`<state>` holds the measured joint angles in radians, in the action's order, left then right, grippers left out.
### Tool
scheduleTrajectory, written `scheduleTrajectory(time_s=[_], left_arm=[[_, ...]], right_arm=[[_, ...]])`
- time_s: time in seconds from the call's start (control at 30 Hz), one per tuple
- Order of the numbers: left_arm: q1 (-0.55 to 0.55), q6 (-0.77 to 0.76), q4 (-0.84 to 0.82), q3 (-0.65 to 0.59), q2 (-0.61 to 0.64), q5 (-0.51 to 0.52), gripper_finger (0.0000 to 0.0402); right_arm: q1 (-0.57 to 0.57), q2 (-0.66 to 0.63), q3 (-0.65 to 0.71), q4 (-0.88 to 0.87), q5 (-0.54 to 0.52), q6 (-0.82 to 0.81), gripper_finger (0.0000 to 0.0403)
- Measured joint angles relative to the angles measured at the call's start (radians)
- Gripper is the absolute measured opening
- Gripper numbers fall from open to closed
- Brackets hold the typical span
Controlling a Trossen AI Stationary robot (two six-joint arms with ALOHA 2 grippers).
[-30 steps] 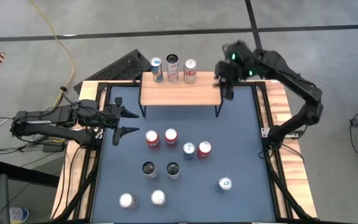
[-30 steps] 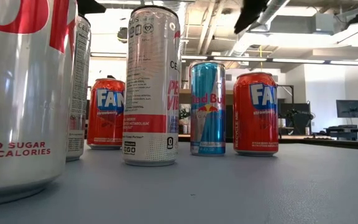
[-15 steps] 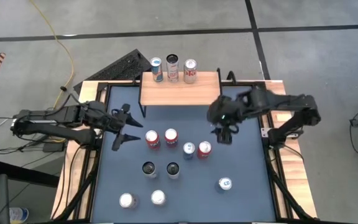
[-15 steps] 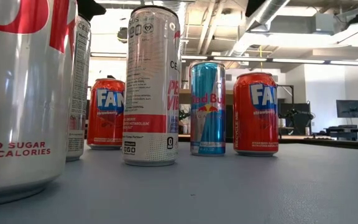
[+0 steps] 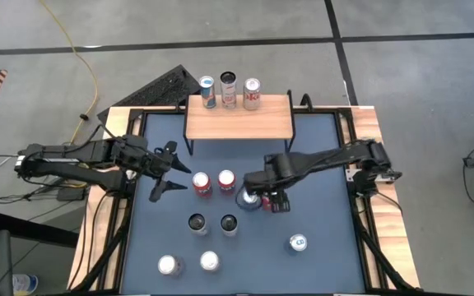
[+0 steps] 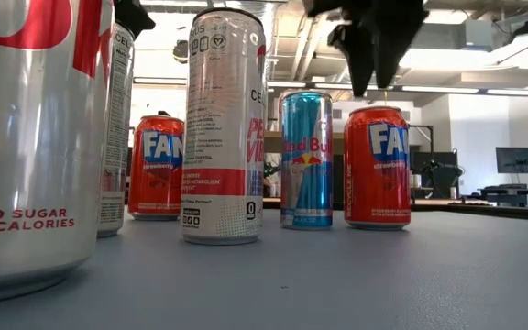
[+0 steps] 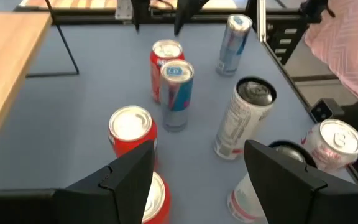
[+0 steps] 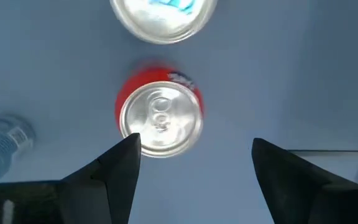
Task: Place canned beverage on shelf
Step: Put the right orange soda can on the shelf
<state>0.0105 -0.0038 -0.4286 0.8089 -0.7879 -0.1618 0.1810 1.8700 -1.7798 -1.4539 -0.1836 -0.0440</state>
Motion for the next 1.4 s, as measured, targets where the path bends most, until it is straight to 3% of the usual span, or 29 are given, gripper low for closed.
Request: scheduleTrajectory(time_s=[0.2, 0.33, 0.6, 0.8, 0.93, 1.1, 1.4], left_arm=[[0.0, -0.008, -0.004, 0.0, 0.0, 0.0, 0.0239], [0.0, -0.011, -0.004, 0.0, 0.0, 0.001, 0.0239], [0.0, -0.027, -0.001, 0.0, 0.0, 0.002, 0.0239], [0.0, -0.027, 0.034, 0.0, 0.0, 0.009, 0.0239], [0.0, -0.027, 0.043, 0.0, 0.001, 0.009, 0.0239], [0.0, -0.042, 0.047, 0.0, 0.001, 0.019, 0.0239], [0.0, -0.07, 0.046, 0.0, 0.001, 0.019, 0.0239]], right_arm=[[0.002, 0.069, 0.0, 0.002, 0.071, 0.076, 0.0288], [-0.005, 0.062, 0.0, 0.0, 0.061, 0.086, 0.0287], [0.003, -0.113, 0.016, 0.076, 0.051, 0.048, 0.0286], [0.057, -0.364, 0.251, 0.341, 0.036, 0.048, 0.0286], [0.056, -0.446, 0.438, 0.505, 0.01, 0.019, 0.0286], [0.058, -0.418, 0.502, 0.559, 0.102, 0.054, 0.0286], [0.055, -0.275, 0.492, 0.561, 0.1, 0.21, 0.0286]])
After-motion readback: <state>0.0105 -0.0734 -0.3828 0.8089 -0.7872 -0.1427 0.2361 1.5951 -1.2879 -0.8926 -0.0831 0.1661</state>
